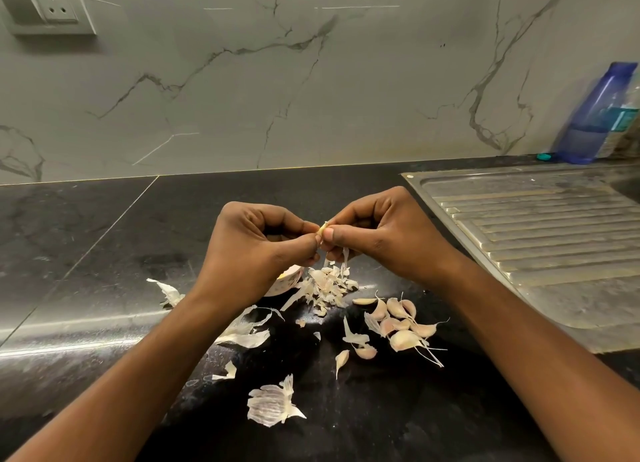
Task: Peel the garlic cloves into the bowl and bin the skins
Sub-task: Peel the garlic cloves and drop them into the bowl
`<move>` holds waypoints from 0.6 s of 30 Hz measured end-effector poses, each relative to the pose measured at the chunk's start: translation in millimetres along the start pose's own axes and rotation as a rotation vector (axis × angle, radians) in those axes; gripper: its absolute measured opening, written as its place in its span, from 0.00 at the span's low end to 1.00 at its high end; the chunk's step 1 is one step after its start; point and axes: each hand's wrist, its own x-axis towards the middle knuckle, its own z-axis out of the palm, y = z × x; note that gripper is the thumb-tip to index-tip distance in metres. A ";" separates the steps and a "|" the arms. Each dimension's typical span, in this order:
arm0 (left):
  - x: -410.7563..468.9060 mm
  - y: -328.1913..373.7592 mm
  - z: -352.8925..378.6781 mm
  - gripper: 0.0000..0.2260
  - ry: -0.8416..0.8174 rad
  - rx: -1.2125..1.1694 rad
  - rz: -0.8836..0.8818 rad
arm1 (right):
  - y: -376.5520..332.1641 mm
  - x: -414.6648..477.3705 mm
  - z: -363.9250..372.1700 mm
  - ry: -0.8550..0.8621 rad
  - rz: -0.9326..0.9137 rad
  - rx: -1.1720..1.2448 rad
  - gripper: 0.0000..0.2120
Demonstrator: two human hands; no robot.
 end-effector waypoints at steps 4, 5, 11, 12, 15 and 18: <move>0.3 0.6 0.2 0.13 0.001 -0.006 -0.011 | 0.3 -0.3 0.4 -0.002 0.001 -0.008 0.04; 0.4 0.1 -0.2 0.12 0.001 -0.009 -0.018 | 0.6 -0.2 0.3 -0.002 0.000 -0.008 0.04; 1.2 1.1 -1.3 0.07 0.005 -0.061 -0.054 | 1.3 0.9 -0.1 0.007 -0.004 0.009 0.05; 1.3 1.0 -1.3 0.05 0.005 -0.075 -0.064 | 1.2 0.9 0.2 0.011 -0.003 0.014 0.04; 1.3 1.2 -1.7 0.05 0.005 -0.097 -0.079 | 1.0 1.1 -0.1 0.035 0.004 0.034 0.04; 1.1 2.9 -2.0 0.09 0.012 -0.102 -0.074 | -0.2 1.0 -0.9 0.034 0.018 0.063 0.05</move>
